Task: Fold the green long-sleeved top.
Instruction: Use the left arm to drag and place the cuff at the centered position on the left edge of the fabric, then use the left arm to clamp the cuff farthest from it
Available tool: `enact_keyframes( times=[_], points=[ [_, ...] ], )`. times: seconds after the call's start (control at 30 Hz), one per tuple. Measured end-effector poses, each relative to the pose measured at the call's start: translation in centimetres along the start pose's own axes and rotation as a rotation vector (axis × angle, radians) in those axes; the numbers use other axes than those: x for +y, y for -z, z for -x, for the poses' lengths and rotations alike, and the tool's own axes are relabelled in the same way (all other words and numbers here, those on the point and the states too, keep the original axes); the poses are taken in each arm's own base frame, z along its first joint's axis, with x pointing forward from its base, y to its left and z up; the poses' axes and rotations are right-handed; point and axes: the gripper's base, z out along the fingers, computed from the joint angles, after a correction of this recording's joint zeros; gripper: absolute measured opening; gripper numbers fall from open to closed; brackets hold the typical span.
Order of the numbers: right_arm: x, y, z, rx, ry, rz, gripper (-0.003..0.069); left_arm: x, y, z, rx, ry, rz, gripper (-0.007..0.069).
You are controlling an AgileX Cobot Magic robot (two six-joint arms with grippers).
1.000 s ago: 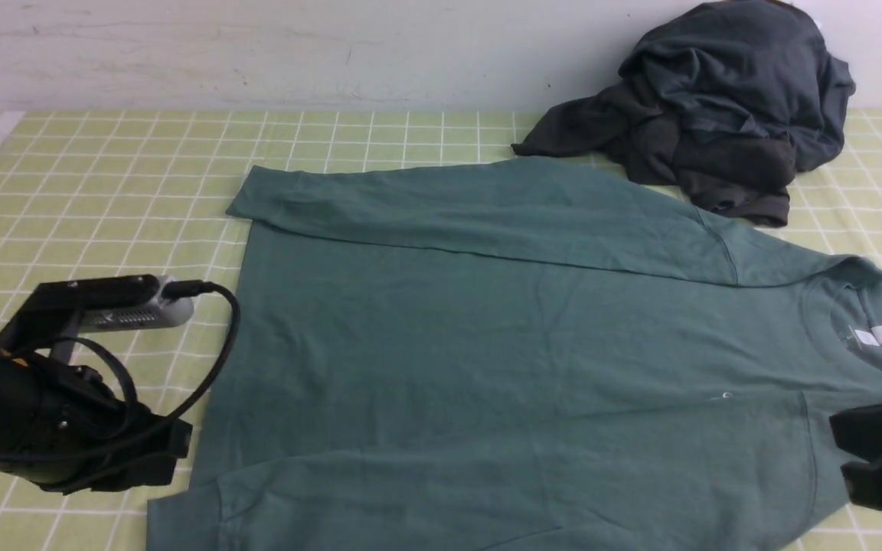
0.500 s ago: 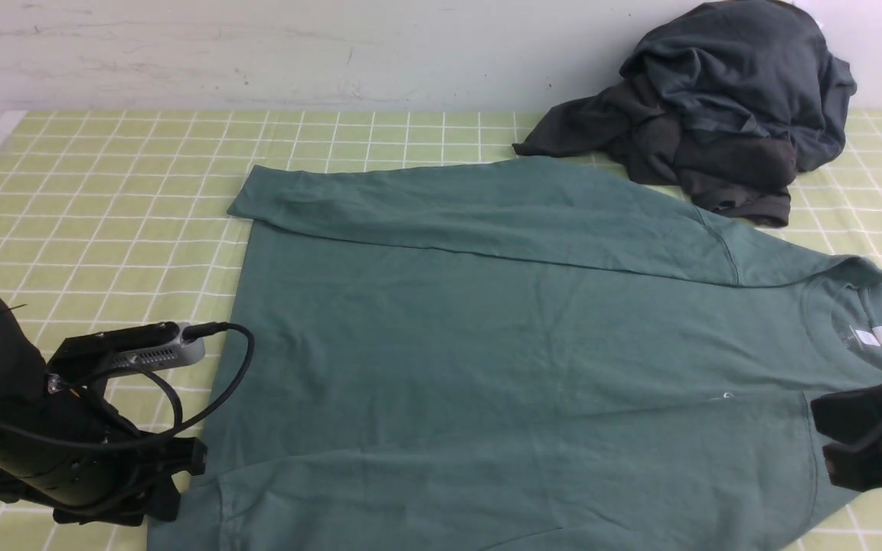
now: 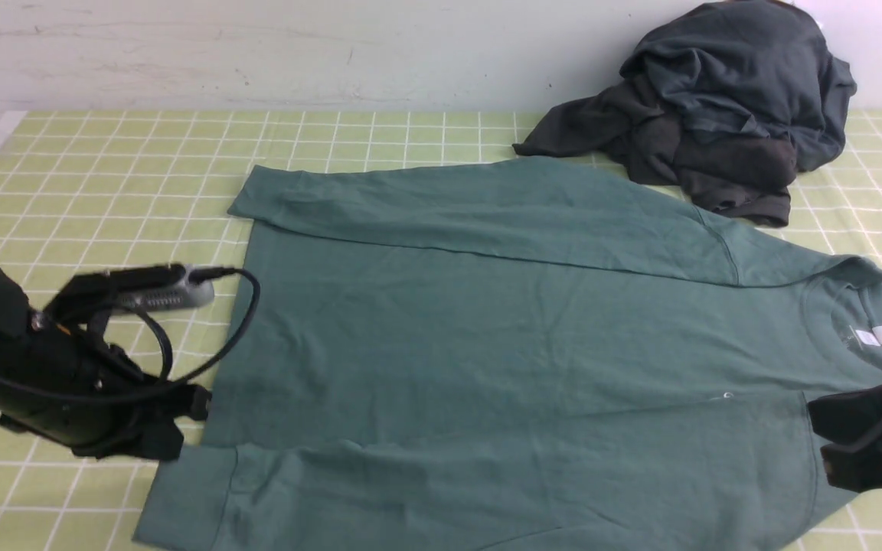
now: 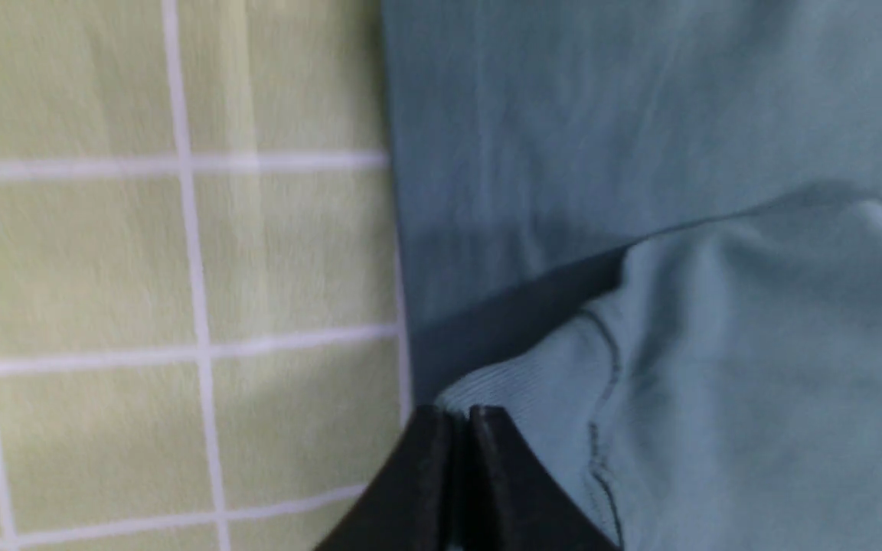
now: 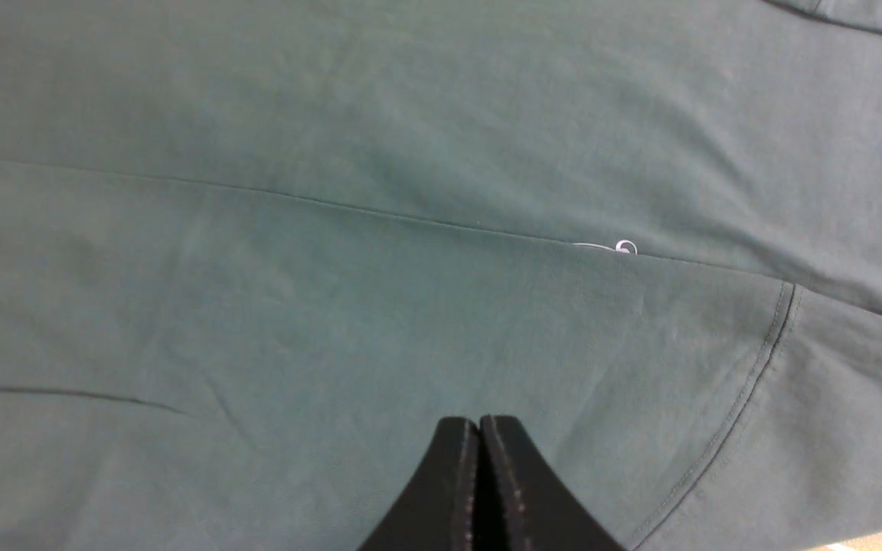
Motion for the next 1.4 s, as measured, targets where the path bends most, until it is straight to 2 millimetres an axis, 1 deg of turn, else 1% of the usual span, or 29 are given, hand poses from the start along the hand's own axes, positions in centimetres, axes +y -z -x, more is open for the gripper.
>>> enact_keyframes(
  times=[0.07,0.17,0.2,0.23,0.27,0.33,0.4,0.47,0.5,0.53,0.57,0.6,0.63,0.67,0.7,0.73,0.77,0.87,0.9,0.93,0.97,1.0,1.07,1.1,1.17,1.2,1.23,1.33,1.4],
  points=[
    [0.0,0.0,0.0,0.000,0.001,0.001,-0.0014,-0.6,2.0,1.3,-0.082,-0.049,-0.002,0.0006],
    [0.0,0.0,0.0,0.000,0.001,0.001,-0.0014,-1.1,4.0,3.2,-0.174,-0.159,0.007,0.0006],
    [0.0,0.0,0.0,0.000,0.001,0.001,-0.0014,-1.2,4.1,3.3,-0.180,-0.173,0.009,0.0006],
    [0.0,0.0,0.0,0.000,0.001,0.001,-0.0014,-1.3,4.9,4.5,-0.231,-0.228,0.022,0.0006],
    [0.0,0.0,0.0,0.000,0.001,0.001,-0.0014,-1.3,4.9,4.7,-0.236,-0.238,0.024,0.0006],
    [0.0,0.0,0.0,0.000,0.001,0.001,-0.0014,-1.2,5.1,6.4,-0.304,-0.271,0.048,0.0006],
    [0.0,0.0,0.0,0.000,0.001,0.001,-0.0014,-1.0,4.7,7.5,-0.339,-0.271,0.065,0.0006],
    [0.0,0.0,0.0,0.000,0.001,0.001,-0.0014,-0.6,3.7,8.5,-0.350,-0.259,0.075,0.0006],
    [0.0,0.0,0.0,0.000,0.001,0.001,-0.0014,-0.5,3.5,8.5,-0.347,-0.258,0.074,0.0006],
    [0.0,0.0,0.0,0.000,0.001,0.001,-0.0014,-0.1,2.1,9.3,-0.338,-0.243,0.075,0.0006],
    [0.0,0.0,0.0,0.000,0.001,0.001,-0.0014,0.0,1.8,9.5,-0.333,-0.240,0.075,0.0006],
    [0.0,0.0,0.0,0.000,0.001,0.001,-0.0014,0.2,0.8,9.9,-0.315,-0.233,0.073,0.0007],
    [0.0,0.0,0.0,0.000,0.001,0.001,-0.0014,0.7,-0.8,10.7,-0.287,-0.224,0.070,0.0016],
    [0.0,0.0,0.0,0.000,0.001,0.001,-0.0014,0.9,-1.7,11.2,-0.266,-0.216,0.065,0.0030],
    [0.0,0.0,0.0,0.000,0.001,0.001,-0.0014,1.0,-2.0,11.1,-0.257,-0.213,0.063,0.0033],
    [0.0,0.0,0.0,0.000,0.001,0.001,-0.0014,1.3,-3.3,12.2,-0.234,-0.202,0.057,0.0076],
    [0.0,0.0,0.0,0.000,0.001,0.001,-0.0014,1.5,-4.0,12.7,-0.223,-0.191,0.053,0.0106],
    [0.0,0.0,0.0,-0.001,0.001,0.000,-0.0014,1.7,-4.8,15.0,-0.249,-0.155,0.050,0.0213],
    [0.0,0.0,0.0,-0.002,0.001,0.000,-0.0014,1.7,-4.7,15.8,-0.271,-0.151,0.050,0.0238],
    [0.0,0.0,0.1,-0.006,0.002,-0.002,-0.0014,1.9,-5.2,17.0,-0.297,-0.137,0.052,0.0292],
    [0.0,0.0,0.1,-0.007,0.002,-0.002,-0.0014,1.9,-5.2,17.2,-0.301,-0.137,0.052,0.0299],
    [0.0,0.0,0.1,-0.009,0.004,-0.004,-0.0014,2.1,-5.6,18.9,-0.361,-0.125,0.062,0.0353],
    [0.0,0.0,0.1,-0.011,0.004,-0.005,-0.0014,2.4,-6.3,20.5,-0.421,-0.117,0.074,0.0406],
    [0.0,0.0,0.1,-0.013,0.004,-0.006,-0.0014,2.8,-7.1,21.5,-0.458,-0.117,0.085,0.0430],
    [0.0,0.0,0.1,-0.014,0.004,-0.006,-0.0014,3.3,-8.6,22.6,-0.490,-0.114,0.096,0.0468],
    [0.0,0.0,0.1,-0.014,0.005,-0.006,-0.0014,3.5,-9.0,23.1,-0.501,-0.115,0.099,0.0475],
    [0.0,0.0,0.1,-0.014,0.009,-0.006,-0.0014,3.9,-10.5,23.3,-0.493,-0.112,0.101,0.0486],
    [-0.1,0.0,0.1,-0.013,0.029,-0.007,-0.0014,4.7,-13.5,23.8,-0.474,-0.107,0.101,0.0492],
    [-0.1,0.0,0.1,-0.013,0.046,-0.008,-0.0014,5.2,-15.3,24.1,-0.463,-0.109,0.097,0.0482]
  ],
)
